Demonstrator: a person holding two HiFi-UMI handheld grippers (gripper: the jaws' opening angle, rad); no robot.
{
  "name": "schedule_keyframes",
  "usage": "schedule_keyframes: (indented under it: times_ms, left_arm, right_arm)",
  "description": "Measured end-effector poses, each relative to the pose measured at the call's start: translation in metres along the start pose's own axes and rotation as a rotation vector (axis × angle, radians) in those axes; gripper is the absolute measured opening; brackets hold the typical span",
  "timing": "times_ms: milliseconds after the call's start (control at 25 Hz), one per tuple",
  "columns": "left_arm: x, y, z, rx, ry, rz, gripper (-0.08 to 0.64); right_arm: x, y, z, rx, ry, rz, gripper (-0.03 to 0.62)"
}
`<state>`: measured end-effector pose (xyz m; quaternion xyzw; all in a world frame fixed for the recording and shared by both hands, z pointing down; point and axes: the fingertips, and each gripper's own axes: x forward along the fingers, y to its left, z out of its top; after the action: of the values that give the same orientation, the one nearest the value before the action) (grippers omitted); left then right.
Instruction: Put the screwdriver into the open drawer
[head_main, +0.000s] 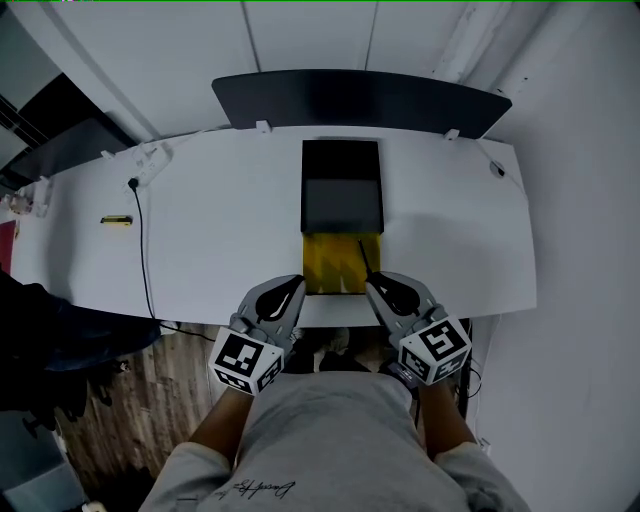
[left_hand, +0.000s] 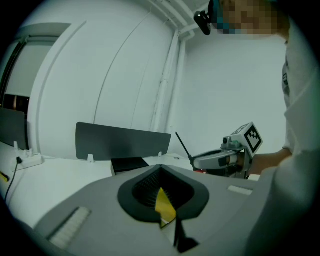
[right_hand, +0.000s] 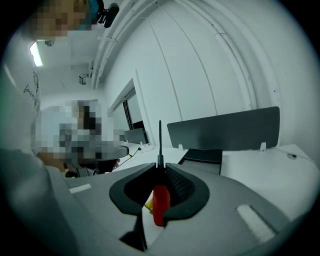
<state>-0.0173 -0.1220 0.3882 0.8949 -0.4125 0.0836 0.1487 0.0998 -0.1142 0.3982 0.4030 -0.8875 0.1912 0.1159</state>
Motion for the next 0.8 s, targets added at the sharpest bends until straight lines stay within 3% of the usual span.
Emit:
schedule_keyframes:
  times_ms: [800]
  left_arm:
    - [0.028, 0.043, -0.032, -0.046, 0.054, -0.012, 0.0]
  right_arm:
    - [0.058, -0.028, -0.042, -0.061, 0.171, -0.023, 0.074]
